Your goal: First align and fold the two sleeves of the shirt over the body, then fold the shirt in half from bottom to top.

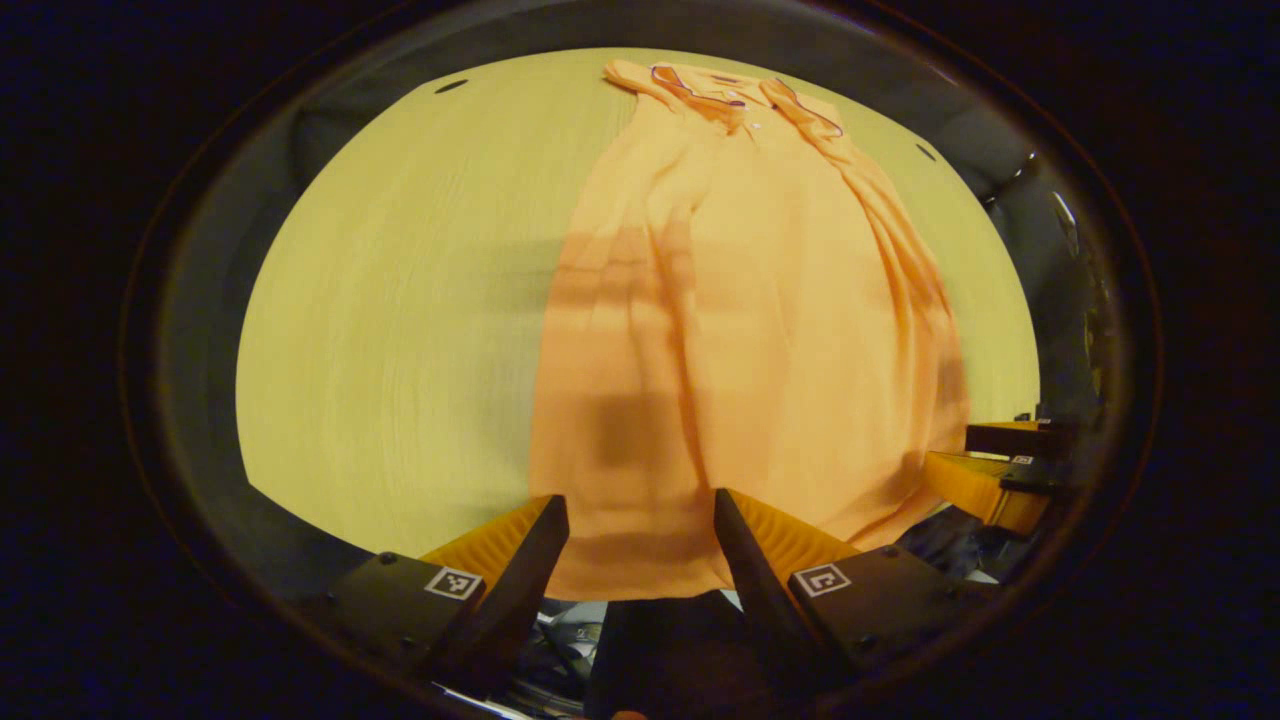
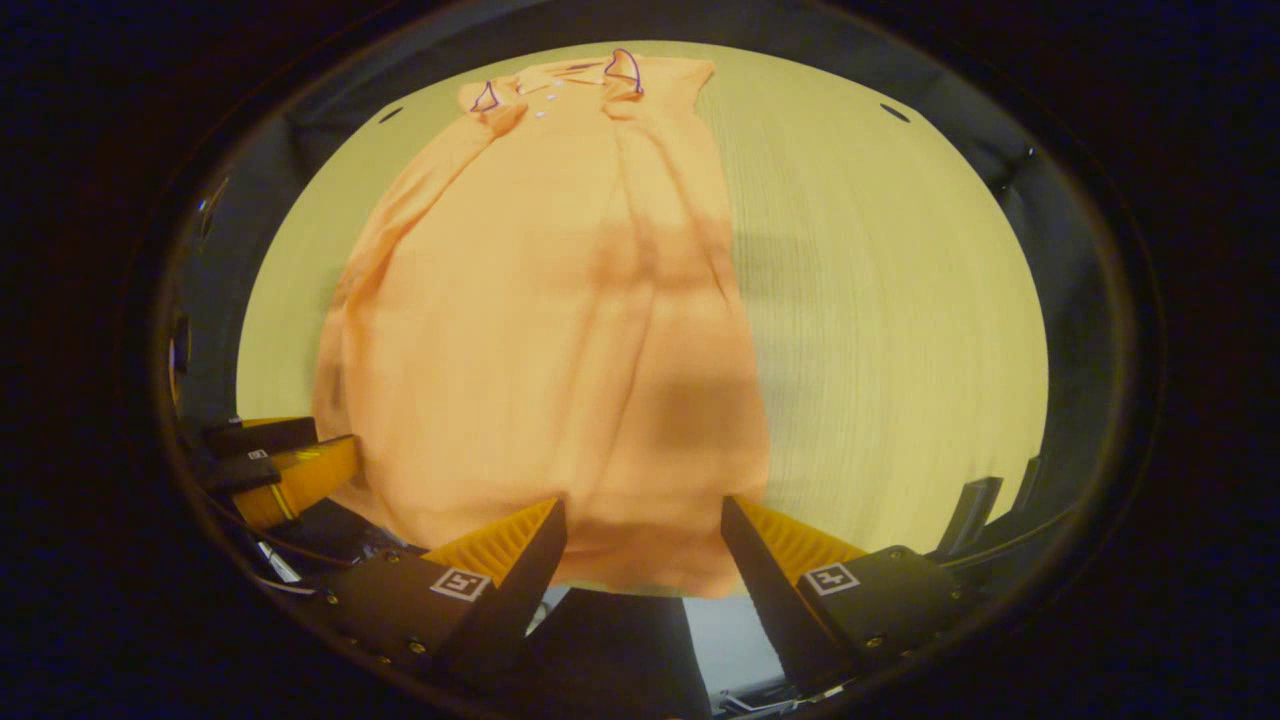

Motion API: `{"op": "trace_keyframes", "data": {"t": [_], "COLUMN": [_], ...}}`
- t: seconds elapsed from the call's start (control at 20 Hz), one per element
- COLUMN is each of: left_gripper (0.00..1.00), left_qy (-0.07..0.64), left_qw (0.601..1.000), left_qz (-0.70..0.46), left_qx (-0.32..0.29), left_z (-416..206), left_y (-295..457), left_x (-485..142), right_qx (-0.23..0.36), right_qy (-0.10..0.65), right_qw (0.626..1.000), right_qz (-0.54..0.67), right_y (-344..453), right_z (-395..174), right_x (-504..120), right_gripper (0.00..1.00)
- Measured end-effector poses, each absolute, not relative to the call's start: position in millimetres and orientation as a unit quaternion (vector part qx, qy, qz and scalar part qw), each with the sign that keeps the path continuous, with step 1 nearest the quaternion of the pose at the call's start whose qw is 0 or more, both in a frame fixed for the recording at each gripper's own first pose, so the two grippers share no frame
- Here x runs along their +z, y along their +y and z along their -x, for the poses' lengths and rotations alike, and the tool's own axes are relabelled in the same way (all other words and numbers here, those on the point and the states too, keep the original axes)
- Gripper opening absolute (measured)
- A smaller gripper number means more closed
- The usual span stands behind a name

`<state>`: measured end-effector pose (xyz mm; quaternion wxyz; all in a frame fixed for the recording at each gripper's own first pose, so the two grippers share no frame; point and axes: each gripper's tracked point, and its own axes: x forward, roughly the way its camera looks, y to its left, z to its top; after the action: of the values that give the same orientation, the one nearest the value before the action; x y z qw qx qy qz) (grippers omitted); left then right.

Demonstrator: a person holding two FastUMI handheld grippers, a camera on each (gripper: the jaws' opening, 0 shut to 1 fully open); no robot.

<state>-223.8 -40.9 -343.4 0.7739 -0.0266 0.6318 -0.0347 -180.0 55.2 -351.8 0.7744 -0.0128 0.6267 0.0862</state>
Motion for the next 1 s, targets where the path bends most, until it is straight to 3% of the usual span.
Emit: {"op": "trace_keyframes", "data": {"t": [0.65, 0.8, 0.9, 0.95, 1.0], "left_gripper": [0.97, 0.88, 0.84, 0.67, 0.51], "left_qy": [0.665, 0.673, 0.672, 0.671, 0.669], "left_qw": [0.747, 0.74, 0.74, 0.741, 0.742], "left_qz": [0.008, 0.018, 0.021, 0.032, 0.041], "left_qx": [0.0, 0.007, 0.003, 0.009, 0.009], "left_z": [221.0, 222.1, 220.4, 218.0, 217.8], "left_y": [-37.6, -39.0, -38.9, -41.1, -42.6], "left_x": [-351.8, -351.1, -350.4, -350.0, -349.8], "right_qx": [0.063, 0.059, 0.045, 0.043, 0.046], "right_qy": [0.667, 0.67, 0.667, 0.668, 0.67], "right_qw": [0.742, 0.74, 0.743, 0.743, 0.741], "right_qz": [0.024, 0.019, 0.004, 0.001, 0.005], "right_y": [55.5, 53.3, 52.2, 52.8, 52.6], "right_z": [183.4, 182.1, 178.2, 179.3, 179.6], "right_x": [-365.3, -365.0, -364.2, -364.5, -364.8], "right_gripper": [0.98, 0.96, 0.7, 0.48, 0.4]}}
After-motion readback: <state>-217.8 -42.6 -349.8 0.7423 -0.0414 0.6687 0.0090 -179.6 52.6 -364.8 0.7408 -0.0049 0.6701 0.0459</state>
